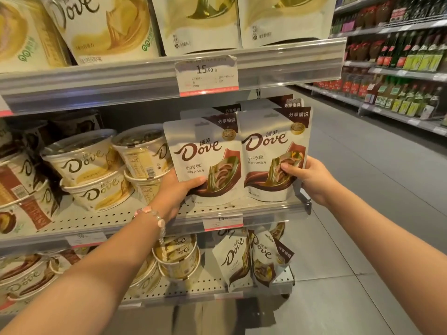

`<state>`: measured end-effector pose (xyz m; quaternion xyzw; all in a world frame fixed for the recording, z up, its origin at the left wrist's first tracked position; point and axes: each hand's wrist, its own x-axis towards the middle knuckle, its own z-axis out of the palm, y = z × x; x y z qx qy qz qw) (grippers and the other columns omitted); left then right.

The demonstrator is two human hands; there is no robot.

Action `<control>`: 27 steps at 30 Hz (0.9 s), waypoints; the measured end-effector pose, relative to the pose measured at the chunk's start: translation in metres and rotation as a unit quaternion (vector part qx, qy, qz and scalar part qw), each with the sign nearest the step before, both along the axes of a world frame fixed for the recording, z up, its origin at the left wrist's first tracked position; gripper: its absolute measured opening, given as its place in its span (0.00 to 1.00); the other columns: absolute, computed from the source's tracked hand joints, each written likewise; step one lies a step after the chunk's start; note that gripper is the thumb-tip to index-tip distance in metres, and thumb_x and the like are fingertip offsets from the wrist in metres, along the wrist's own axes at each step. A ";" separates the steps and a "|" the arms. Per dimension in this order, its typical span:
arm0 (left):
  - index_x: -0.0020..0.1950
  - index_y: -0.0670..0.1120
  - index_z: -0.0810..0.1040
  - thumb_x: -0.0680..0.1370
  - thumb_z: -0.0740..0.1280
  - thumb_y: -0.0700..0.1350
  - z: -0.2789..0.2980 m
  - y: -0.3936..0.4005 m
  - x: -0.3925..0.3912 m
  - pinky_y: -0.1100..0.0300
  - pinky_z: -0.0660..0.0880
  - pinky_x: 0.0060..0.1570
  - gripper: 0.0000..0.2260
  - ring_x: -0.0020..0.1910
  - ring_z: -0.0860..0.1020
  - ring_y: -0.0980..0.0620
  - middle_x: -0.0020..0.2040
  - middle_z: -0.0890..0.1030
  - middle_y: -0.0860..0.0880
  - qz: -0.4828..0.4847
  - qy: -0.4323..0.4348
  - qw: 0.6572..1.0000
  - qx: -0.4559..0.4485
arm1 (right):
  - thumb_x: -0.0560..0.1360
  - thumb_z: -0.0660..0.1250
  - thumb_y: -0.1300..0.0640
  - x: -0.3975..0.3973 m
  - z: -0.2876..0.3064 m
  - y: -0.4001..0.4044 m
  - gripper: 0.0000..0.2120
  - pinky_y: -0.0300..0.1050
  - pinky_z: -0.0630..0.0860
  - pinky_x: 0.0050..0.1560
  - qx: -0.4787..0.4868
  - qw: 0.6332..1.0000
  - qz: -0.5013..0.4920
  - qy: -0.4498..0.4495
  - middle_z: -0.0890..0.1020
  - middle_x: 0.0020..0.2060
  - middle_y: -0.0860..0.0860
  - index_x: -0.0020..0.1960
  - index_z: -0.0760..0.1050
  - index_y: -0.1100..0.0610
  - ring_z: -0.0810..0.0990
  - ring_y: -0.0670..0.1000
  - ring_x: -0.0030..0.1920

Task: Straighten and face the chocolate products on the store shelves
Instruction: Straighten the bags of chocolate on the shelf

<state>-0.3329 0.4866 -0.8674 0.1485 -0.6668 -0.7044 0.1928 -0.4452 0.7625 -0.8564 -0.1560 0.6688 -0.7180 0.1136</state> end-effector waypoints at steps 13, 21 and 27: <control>0.54 0.54 0.67 0.67 0.74 0.50 -0.039 0.056 0.064 0.68 0.68 0.52 0.21 0.50 0.71 0.59 0.52 0.71 0.54 0.227 0.088 0.927 -0.286 | 0.70 0.73 0.52 0.043 -0.039 0.007 0.28 0.36 0.69 0.57 0.028 0.954 -0.249 0.166 0.72 0.61 0.46 0.66 0.65 0.49 0.72 0.44 0.59; 0.41 0.49 0.71 0.66 0.77 0.44 -0.118 0.070 0.059 0.64 0.67 0.37 0.15 0.39 0.71 0.53 0.41 0.75 0.49 0.060 -0.077 0.936 -0.339 | 0.71 0.71 0.57 0.090 -0.115 0.011 0.06 0.32 0.72 0.35 0.151 0.941 -0.158 0.258 0.77 0.35 0.46 0.39 0.74 0.51 0.75 0.44 0.36; 0.60 0.43 0.70 0.64 0.79 0.42 -0.152 0.067 0.036 0.58 0.73 0.53 0.29 0.52 0.73 0.53 0.52 0.74 0.51 0.072 -0.141 0.945 -0.286 | 0.67 0.75 0.49 0.076 -0.168 -0.007 0.26 0.36 0.71 0.48 0.304 0.920 -0.200 0.143 0.72 0.54 0.46 0.60 0.69 0.51 0.71 0.45 0.54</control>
